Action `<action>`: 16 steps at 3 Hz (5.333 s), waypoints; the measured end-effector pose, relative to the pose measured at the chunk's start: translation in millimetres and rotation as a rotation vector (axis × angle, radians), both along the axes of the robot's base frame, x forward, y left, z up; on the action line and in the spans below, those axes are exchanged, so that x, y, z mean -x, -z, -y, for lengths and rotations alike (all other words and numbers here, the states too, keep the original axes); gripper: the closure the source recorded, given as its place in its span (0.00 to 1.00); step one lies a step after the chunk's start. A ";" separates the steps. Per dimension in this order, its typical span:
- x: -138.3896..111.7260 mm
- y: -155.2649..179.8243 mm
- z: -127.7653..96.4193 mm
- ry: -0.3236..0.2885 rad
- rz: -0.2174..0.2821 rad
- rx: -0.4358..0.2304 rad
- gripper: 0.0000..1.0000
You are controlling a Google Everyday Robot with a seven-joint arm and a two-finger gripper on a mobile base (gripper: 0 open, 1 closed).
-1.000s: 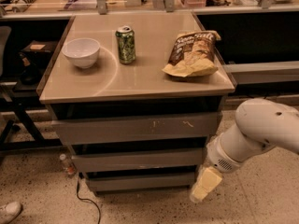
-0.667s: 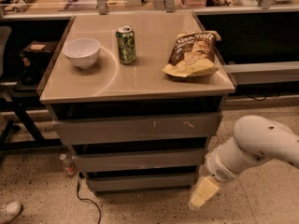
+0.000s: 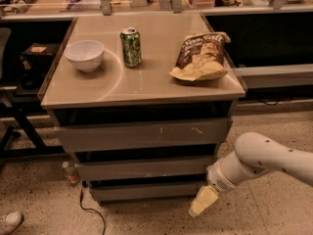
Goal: Open middle drawer
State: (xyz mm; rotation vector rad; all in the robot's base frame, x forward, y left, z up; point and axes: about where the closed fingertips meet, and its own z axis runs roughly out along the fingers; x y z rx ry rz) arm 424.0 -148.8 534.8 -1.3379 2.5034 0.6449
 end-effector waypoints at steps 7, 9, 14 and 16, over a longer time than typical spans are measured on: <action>-121.1 84.6 -40.8 -0.023 0.134 -0.118 0.00; -122.6 96.0 -33.0 -0.019 0.111 -0.095 0.00; -90.5 92.7 -13.6 0.013 0.052 -0.056 0.00; -60.4 96.2 3.0 0.060 0.012 -0.019 0.00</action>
Offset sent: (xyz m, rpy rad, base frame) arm 0.0482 0.0192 -0.0347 0.0964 -0.1073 0.0274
